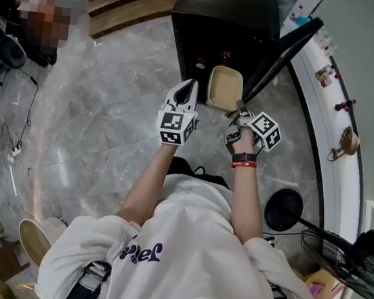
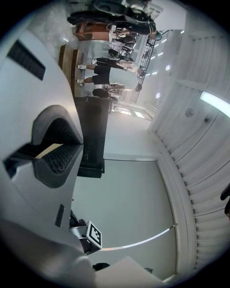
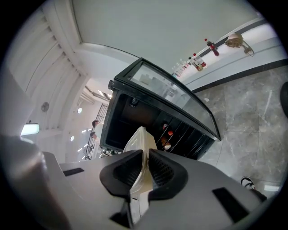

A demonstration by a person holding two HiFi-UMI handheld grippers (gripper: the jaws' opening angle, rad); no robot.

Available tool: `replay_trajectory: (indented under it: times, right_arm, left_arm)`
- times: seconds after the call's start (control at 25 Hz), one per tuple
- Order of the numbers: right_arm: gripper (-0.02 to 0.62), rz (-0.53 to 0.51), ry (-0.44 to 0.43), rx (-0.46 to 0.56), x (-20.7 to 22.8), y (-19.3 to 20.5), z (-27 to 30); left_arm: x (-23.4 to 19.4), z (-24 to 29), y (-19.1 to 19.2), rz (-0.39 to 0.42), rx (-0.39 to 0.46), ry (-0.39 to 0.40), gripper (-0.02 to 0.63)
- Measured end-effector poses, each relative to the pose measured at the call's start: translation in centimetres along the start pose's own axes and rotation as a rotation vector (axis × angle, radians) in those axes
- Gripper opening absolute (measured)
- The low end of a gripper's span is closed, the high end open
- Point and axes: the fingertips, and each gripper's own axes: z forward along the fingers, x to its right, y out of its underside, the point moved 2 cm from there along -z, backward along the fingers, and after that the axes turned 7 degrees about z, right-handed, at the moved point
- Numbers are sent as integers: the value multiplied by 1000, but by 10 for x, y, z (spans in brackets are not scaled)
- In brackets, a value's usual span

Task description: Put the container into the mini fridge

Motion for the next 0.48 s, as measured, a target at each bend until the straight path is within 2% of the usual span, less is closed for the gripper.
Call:
replay_trajectory:
  times: [0.16,0.48]
  right_arm:
    - [57,-3,2,7,4,-11,18]
    - [55,-73,13,11,-7,-18,49]
  left_arm:
    - [-5,13,5,-5,-18,-23,20]
    - [-20,32,13,-11,-36,-49,20]
